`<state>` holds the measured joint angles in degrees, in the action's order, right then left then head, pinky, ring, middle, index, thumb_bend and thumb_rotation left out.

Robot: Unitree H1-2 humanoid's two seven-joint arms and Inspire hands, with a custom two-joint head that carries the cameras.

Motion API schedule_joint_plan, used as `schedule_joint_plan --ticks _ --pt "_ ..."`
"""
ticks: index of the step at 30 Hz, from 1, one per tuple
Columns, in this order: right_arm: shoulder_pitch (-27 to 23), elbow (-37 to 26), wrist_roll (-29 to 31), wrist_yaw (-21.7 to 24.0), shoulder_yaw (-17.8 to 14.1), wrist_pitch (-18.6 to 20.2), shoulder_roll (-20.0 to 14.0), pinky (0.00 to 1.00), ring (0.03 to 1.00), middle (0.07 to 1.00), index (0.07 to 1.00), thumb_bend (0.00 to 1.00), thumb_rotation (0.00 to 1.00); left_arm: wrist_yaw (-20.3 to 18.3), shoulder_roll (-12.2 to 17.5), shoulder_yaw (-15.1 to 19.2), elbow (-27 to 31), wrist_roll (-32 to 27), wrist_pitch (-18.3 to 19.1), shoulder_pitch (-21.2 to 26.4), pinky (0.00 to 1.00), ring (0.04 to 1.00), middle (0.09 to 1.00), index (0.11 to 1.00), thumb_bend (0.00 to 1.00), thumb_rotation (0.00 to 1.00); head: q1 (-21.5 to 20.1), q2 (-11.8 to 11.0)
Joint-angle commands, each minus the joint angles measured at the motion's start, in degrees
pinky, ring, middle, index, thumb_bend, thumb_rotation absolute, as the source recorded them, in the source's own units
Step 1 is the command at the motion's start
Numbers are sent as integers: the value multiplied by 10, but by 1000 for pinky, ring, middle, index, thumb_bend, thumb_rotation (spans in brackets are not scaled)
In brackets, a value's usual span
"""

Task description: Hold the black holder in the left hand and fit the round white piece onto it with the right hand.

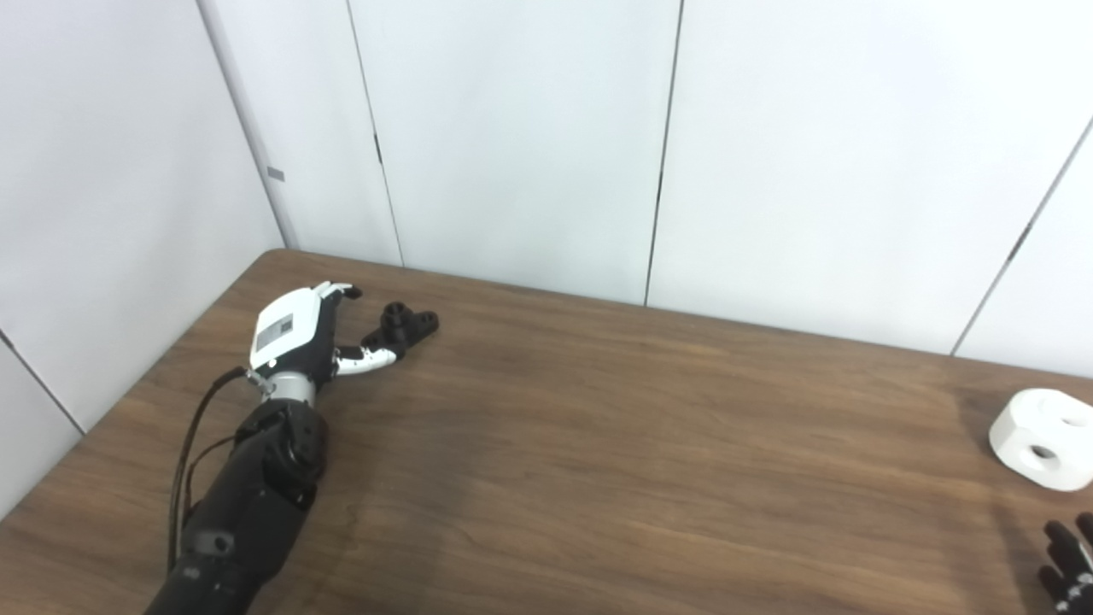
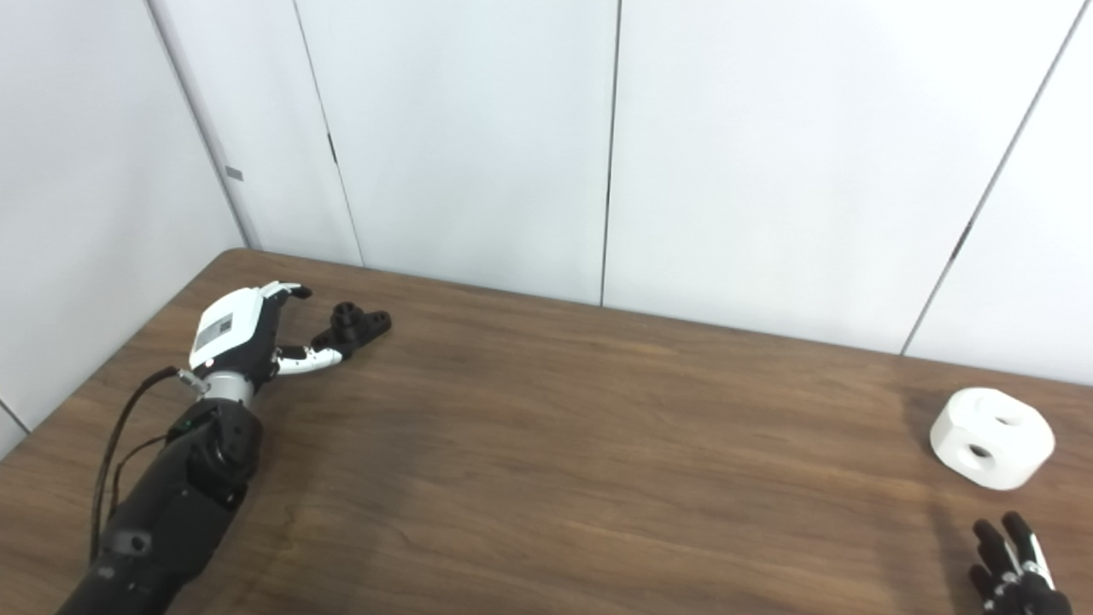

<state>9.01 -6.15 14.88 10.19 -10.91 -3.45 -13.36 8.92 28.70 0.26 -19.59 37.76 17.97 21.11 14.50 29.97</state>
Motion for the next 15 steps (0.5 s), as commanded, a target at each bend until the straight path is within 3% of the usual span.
schedule_joint_plan --ticks 1,6,9,15 --pt "19 4 9 2 5 8 9 1000 999 954 1000 626 1000 4 23 -7 -5 11 5 41 1000 945 916 807 875 375 1 1" --pt "21 0 7 0 7 11 9 1000 996 958 1000 637 1000 -5 25 -30 -44 12 21 67 1000 953 913 805 897 435 -1 3" --pt "23 -2 5 -1 7 11 10 1000 989 953 1000 623 1000 1 21 -38 -70 10 29 83 1000 951 907 788 891 421 -2 3" --pt "25 -5 6 -3 8 14 11 1000 981 947 1000 641 1000 15 20 -41 -120 -8 13 107 1000 944 902 767 884 401 -4 4"
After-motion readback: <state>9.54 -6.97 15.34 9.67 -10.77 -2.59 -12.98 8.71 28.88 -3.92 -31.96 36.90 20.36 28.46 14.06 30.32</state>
